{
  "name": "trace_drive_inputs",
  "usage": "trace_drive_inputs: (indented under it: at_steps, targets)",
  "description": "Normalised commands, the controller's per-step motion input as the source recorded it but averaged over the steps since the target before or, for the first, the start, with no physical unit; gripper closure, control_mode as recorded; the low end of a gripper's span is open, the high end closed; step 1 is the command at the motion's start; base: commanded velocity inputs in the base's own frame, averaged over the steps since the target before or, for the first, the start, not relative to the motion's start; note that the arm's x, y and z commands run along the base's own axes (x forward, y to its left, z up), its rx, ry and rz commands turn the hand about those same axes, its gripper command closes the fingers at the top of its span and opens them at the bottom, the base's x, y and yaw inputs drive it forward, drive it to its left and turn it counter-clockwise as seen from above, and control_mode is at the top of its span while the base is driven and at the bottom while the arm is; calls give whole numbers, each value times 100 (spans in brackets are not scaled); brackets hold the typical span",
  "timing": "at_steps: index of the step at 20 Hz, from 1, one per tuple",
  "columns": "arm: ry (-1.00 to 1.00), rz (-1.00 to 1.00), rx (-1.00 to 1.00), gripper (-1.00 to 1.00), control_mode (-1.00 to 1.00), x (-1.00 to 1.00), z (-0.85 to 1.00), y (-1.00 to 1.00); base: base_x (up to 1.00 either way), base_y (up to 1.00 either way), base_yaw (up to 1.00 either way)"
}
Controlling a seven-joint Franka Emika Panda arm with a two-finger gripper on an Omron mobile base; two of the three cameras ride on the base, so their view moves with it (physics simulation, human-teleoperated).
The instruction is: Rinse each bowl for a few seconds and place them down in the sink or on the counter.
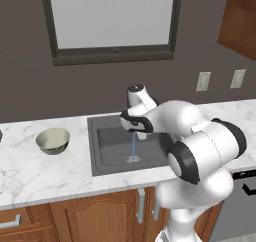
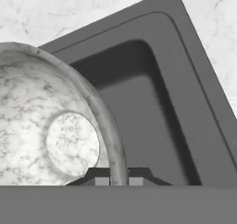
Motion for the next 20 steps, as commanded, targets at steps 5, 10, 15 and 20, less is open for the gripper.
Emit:
trace_drive_inputs:
  at_steps: [5, 10, 15, 20]
  targets:
    - [0, -17, 1, 100, -100, -21, 3, -50, 0, 0, 0]
    - [0, -15, 2, 100, -100, -16, 6, -53, 0, 0, 0]
    - [0, -13, 3, 100, -100, -10, 8, -54, 0, 0, 0]
    - [0, -10, 5, 100, -100, -1, 3, -51, 0, 0, 0]
